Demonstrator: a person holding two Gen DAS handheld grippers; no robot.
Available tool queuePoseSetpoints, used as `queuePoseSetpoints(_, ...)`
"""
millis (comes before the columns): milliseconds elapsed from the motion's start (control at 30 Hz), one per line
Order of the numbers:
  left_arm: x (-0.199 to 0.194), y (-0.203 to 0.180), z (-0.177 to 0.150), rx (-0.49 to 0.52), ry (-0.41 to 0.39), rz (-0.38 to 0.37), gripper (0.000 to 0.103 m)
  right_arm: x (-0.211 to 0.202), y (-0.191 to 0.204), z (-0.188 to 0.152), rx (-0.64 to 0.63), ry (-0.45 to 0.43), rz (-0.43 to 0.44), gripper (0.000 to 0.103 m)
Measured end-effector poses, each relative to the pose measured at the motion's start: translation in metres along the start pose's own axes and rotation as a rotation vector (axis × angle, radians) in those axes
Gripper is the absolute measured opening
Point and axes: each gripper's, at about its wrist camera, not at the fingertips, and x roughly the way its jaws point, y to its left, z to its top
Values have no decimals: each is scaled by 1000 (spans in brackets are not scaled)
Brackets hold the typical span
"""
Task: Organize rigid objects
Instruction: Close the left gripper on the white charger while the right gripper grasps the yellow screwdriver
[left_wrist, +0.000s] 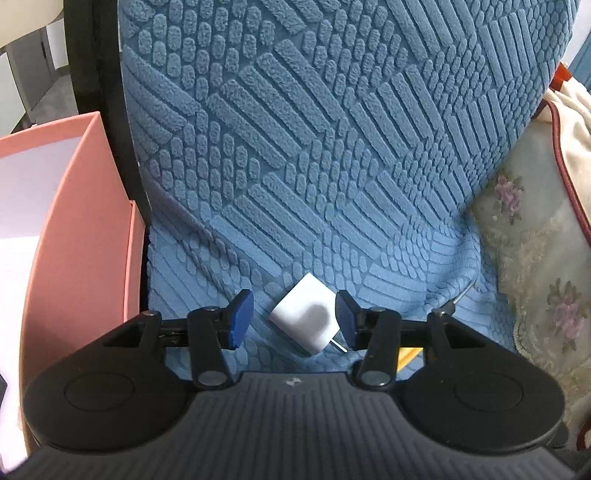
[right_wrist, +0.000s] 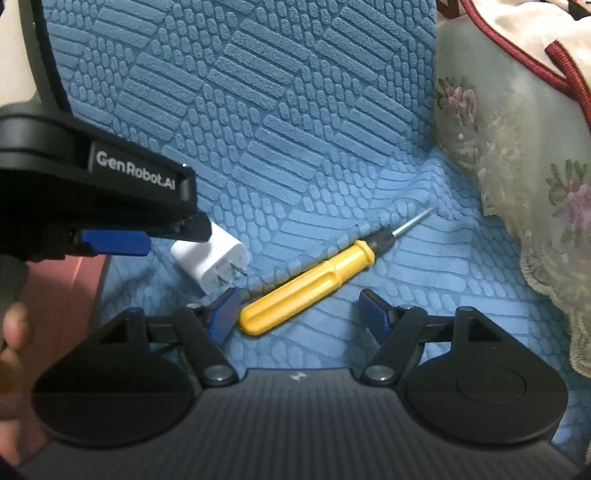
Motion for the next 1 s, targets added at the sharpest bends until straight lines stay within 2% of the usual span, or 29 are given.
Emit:
queuePoseSetpoints(167,1,0,-3,-12,4,-2,56,-15,-15,5,40,17,-26,69)
queuePoseSetpoints(333,-1,-4,-6,4,-5,-10,56,-23,-22,2,58,10,14,69)
queuePoseSetpoints(433,-1,-5,-7,10,-4,-14,56,-26,-19,6,66,-25,48,70)
queuePoseSetpoints(567,1,-7,-7,24,-14,-10,56,-16,-5,13,10,-36,22,70)
queuePoseSetpoints(767,7,-6,-7,28,-15,-11,56,-4,-12,14,34,-15,-4,68)
queuePoseSetpoints(833,9,-5,-8,19,-18,-19,56,-5,-15,14,34,-9,-16,60)
queuePoseSetpoints(867,9,-5,-8,17,-19,-19,56,-6,-17,14,39,0,-17,53)
queuePoseSetpoints(900,9,-5,-8,17,-21,-16,56,-7,-20,15,45,11,-27,41)
queuePoseSetpoints(1000,9,-6,-9,17,-19,-23,56,-14,-30,14,73,37,-30,30)
